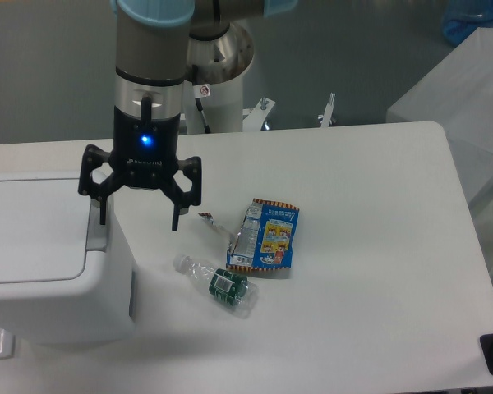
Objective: Open the trash can
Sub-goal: 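Lower the gripper onto the edge of the bin lid, then press the gripper on the lid edge to flip the lid open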
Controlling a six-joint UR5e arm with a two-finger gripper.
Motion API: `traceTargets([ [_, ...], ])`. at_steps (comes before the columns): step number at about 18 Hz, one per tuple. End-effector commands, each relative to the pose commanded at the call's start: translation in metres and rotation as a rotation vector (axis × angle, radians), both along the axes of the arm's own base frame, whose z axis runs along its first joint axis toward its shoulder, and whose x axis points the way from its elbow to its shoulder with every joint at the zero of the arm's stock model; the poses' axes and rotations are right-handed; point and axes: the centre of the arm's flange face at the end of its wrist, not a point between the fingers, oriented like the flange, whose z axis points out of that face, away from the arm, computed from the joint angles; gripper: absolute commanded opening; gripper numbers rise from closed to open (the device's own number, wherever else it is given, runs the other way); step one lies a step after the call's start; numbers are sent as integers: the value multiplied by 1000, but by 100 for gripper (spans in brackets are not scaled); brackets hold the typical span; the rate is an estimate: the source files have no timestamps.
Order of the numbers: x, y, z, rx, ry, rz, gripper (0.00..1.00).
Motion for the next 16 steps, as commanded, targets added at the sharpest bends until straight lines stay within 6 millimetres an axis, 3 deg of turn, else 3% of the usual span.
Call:
traceTargets([
  [16, 2, -1, -8, -11, -9, -2, 100],
])
